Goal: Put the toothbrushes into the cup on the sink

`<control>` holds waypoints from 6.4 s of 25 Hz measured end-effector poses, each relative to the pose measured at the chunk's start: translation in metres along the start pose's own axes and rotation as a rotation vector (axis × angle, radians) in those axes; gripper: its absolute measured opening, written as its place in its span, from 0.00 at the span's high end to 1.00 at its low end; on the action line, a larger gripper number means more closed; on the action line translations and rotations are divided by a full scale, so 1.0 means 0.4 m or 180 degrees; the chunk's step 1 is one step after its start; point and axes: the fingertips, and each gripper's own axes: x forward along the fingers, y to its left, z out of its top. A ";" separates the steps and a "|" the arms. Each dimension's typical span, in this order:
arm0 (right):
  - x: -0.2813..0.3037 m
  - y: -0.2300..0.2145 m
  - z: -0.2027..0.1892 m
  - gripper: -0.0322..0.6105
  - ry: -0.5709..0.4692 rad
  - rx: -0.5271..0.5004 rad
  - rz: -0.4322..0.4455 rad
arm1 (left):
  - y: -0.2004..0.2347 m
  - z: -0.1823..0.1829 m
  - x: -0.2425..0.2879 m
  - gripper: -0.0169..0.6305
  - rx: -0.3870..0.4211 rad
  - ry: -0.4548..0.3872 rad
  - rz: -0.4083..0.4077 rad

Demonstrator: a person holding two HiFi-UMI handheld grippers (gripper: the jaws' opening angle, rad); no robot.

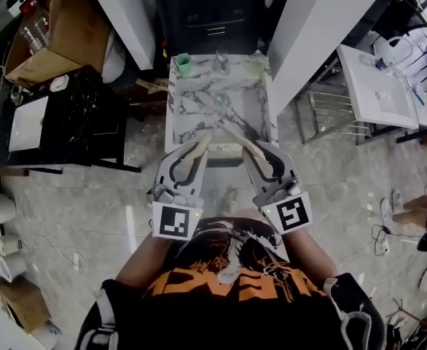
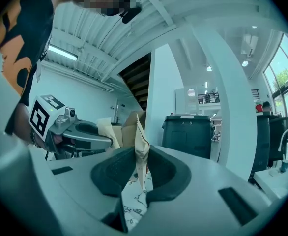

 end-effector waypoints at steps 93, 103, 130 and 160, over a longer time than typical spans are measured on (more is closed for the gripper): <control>0.508 -0.869 -0.554 0.81 0.0987 0.0217 -0.0613 | 0.123 -0.196 0.951 0.86 0.0177 0.0174 -0.0692; 0.517 -0.844 -0.609 0.62 0.1137 0.0258 -0.0402 | 0.124 -0.192 0.947 0.86 0.0145 0.0215 -0.0703; 0.585 -0.490 -0.189 0.81 0.0053 -0.0035 0.0399 | 0.305 -0.098 0.720 0.86 0.0131 -0.0208 -0.0140; 0.747 -0.281 -0.169 0.93 0.0081 -0.0078 0.0866 | 0.542 -0.270 0.580 0.86 -0.0120 0.0048 0.0381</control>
